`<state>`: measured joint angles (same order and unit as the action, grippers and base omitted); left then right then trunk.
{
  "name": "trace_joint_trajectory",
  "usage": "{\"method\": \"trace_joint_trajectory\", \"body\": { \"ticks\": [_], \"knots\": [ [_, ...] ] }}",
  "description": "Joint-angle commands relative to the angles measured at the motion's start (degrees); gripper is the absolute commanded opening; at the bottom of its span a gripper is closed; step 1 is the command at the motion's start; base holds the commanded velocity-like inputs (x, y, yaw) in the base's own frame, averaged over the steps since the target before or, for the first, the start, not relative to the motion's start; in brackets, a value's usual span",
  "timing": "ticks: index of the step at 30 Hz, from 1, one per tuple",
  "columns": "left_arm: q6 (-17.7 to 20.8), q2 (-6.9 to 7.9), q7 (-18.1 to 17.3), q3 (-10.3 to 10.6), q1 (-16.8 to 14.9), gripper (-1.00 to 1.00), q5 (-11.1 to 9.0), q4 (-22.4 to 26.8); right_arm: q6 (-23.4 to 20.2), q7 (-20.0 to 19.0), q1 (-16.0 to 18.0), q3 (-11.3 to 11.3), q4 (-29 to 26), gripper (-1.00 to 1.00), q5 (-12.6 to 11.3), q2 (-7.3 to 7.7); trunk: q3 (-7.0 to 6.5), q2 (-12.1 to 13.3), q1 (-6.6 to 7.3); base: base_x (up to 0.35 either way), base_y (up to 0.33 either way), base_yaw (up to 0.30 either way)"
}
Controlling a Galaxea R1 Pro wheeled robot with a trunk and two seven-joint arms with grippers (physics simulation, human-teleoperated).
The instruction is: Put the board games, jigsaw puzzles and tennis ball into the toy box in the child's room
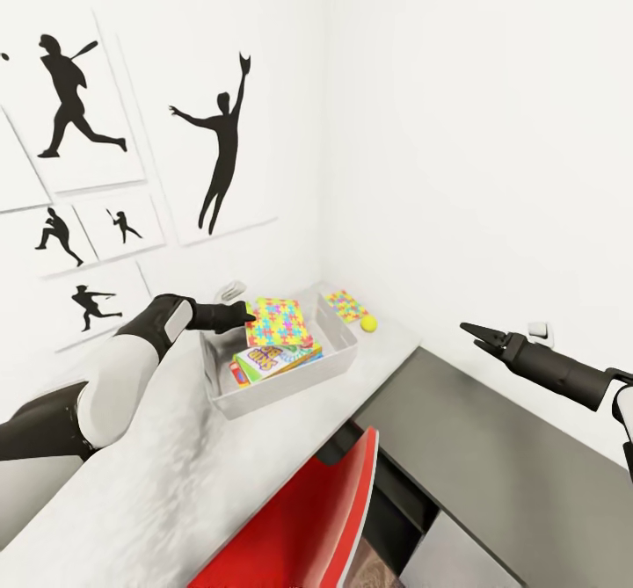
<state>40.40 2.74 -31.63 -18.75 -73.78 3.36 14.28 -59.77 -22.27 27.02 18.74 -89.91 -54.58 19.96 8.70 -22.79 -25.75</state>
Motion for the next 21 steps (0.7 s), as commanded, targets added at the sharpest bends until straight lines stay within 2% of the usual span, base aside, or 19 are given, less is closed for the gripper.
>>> {"method": "trace_joint_trajectory", "body": {
  "ticks": [1,7,21],
  "knots": [
    [-0.02,-0.02,-0.22,-0.39,-0.02,-1.00,0.37,0.05,-0.23,-0.58,0.06,0.07,0.00,1.00,0.53,0.00,0.22,-0.13,-0.03,0.000,0.000,0.000],
    [-2.04,-0.01,-0.06,-0.39,0.66,-1.00,0.44,0.05,-0.23,-0.58,0.06,0.06,0.00,1.00,0.53,0.01,0.77,-0.13,-0.03,0.000,0.000,0.000],
    [-2.42,0.05,0.26,-0.47,0.83,-1.00,0.26,0.05,-0.23,-0.58,0.05,0.06,0.00,1.00,0.53,0.00,2.07,-0.13,-0.03,0.000,0.000,0.000]
  ]
}}
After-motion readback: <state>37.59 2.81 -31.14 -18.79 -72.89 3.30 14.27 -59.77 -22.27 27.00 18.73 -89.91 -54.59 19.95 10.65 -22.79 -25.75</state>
